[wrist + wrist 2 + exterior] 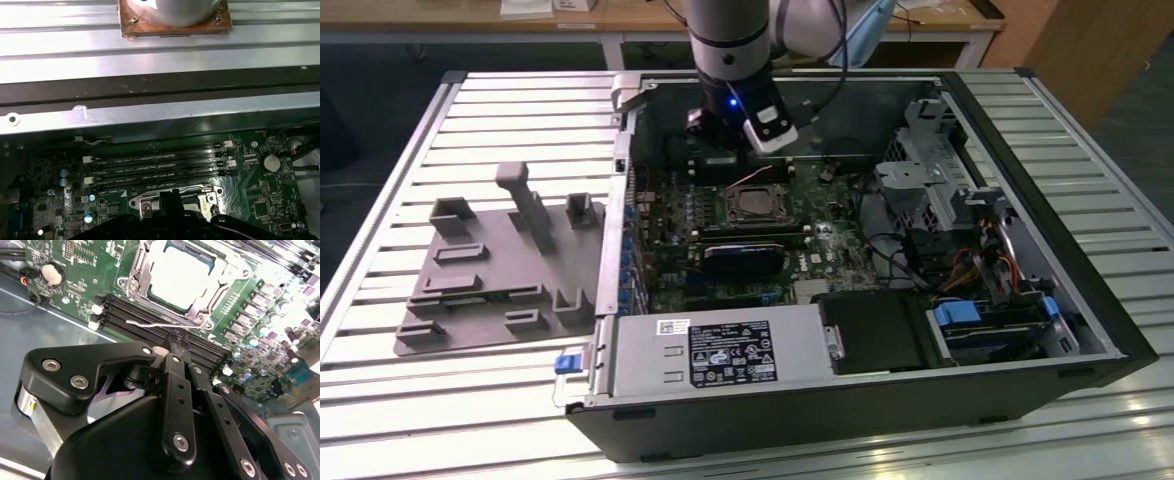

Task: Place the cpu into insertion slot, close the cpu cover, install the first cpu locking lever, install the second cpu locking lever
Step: 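Install the first cpu locking lever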

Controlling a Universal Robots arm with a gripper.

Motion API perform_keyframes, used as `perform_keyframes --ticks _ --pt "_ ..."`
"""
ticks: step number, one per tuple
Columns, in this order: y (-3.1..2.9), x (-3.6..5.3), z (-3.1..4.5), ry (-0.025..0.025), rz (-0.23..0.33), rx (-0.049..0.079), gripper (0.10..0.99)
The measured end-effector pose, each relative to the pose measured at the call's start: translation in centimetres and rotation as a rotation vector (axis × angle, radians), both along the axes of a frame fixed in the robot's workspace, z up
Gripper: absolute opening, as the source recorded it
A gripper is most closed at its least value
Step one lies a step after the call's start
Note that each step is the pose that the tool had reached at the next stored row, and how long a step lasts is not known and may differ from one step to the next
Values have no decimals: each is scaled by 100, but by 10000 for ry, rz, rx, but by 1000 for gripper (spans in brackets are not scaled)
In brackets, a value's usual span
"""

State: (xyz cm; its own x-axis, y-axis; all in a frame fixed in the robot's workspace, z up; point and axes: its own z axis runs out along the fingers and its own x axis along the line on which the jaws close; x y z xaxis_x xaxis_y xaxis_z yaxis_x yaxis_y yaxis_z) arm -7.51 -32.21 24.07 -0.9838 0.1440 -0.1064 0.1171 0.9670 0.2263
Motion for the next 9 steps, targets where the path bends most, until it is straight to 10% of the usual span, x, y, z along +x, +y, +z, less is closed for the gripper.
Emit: perform_keyframes --ticks 9 --pt "-1 0 -51 -410 -182 3 102"
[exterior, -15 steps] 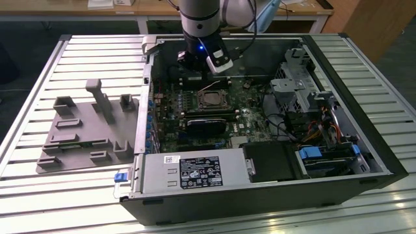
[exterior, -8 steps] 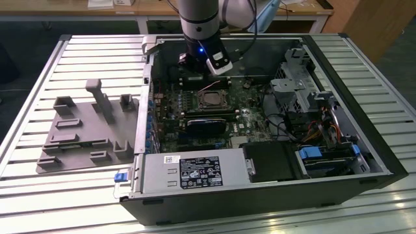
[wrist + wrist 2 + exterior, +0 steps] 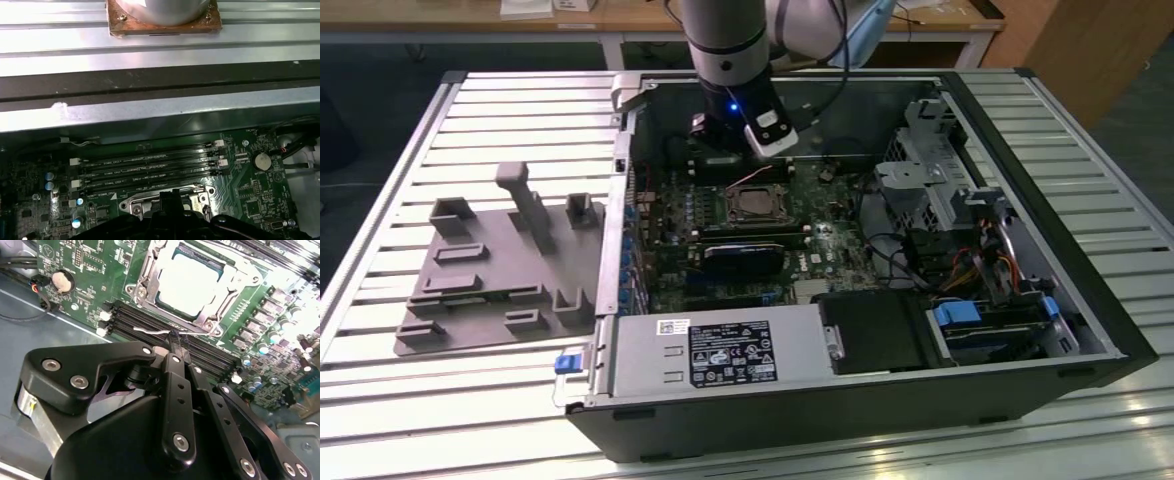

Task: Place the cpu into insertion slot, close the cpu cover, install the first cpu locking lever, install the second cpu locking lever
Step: 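Install the first cpu locking lever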

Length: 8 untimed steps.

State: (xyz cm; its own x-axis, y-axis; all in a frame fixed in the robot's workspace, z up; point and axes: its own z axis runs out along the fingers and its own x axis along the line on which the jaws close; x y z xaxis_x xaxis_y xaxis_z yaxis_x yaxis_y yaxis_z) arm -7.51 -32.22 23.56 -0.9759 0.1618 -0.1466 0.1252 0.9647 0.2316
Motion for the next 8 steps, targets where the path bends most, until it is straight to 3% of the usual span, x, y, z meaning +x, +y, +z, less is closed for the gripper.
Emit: perform_keyframes --ticks 1,8 --pt "-1 0 -6 -23 -14 1 102" --pt "-2 0 -31 -23 -698 -1 102"
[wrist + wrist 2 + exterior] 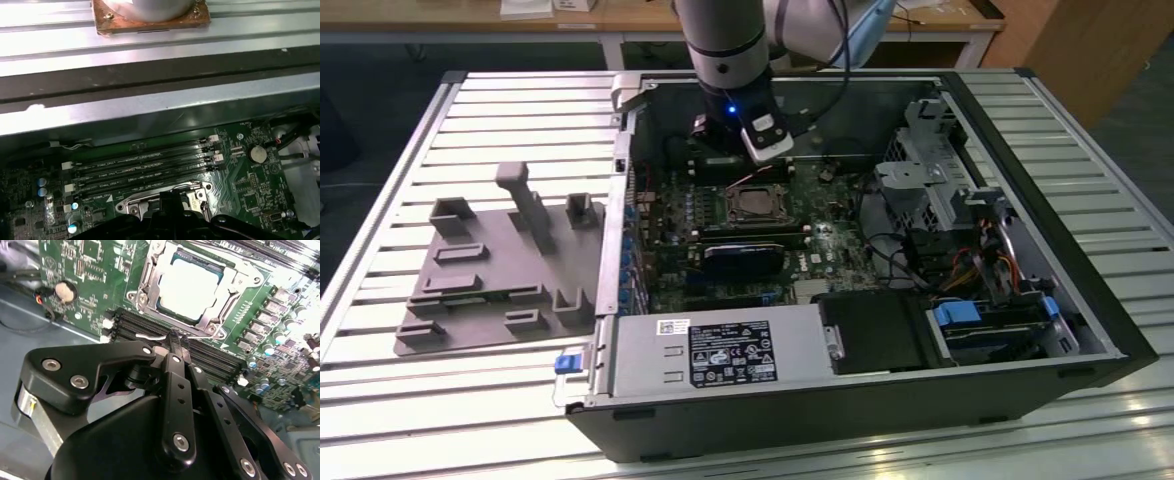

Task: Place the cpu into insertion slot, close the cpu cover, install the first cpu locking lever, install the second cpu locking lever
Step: 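Install the first cpu locking lever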

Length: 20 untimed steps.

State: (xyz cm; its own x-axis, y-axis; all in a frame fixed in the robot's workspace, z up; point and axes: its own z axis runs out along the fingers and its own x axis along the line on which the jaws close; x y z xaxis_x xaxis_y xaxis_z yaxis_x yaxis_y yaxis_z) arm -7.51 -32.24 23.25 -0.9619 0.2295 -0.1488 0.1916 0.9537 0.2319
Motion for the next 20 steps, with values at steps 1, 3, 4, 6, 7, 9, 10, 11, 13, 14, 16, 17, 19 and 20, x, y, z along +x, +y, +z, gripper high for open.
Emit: perform_keyframes --ticks 1,3,4,6,7,9,10,11,13,14,16,17,19,20 --pt "0 1 -6 2 -105 -1 102" --pt "0 12 -15 3 -228 -2 102" --pt "0 19 -20 2 -270 -2 102" --pt "2 28 -34 1 -343 0 102" --pt "3 30 -41 2 -374 0 102" --pt "8 34 -57 2 -425 -1 102" --pt "13 35 -65 2 -449 -1 102" --pt "17 38 -71 1 -472 0 102" --pt "23 43 -83 1 -529 0 102" --pt "28 45 -87 2 -557 -1 102" --pt "40 51 -96 2 -608 -1 102" --pt "49 53 -100 1 -624 0 102" --pt "66 56 -107 2 -640 -7 102" --pt "73 57 -110 2 -644 -12 102"
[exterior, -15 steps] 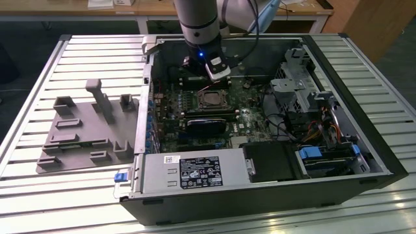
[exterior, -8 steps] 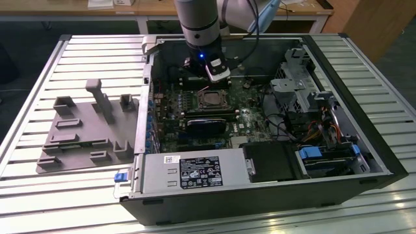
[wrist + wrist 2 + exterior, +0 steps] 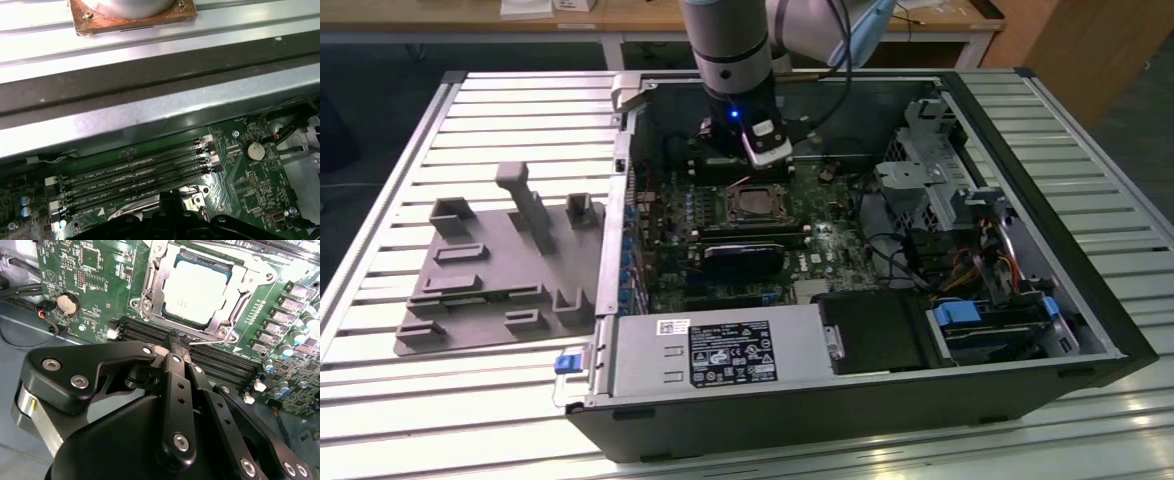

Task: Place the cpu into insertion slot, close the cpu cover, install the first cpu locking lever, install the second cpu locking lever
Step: 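Install the first cpu locking lever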

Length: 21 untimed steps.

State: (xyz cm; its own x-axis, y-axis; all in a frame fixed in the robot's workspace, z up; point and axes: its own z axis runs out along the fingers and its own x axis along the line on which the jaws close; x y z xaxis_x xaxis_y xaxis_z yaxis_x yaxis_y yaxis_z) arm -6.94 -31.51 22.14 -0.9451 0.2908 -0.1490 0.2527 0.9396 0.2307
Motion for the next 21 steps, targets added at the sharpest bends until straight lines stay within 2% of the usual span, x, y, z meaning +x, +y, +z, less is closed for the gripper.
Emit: perform_keyframes --ticks 5,17,18,21 --pt "38 2 -23 -1 -4 -50 102" --pt "51 2 -51 -13 -3 -85 102" --pt "51 -1 -53 -57 -5 -93 102" --pt "52 -22 -66 -319 -6 -136 102"
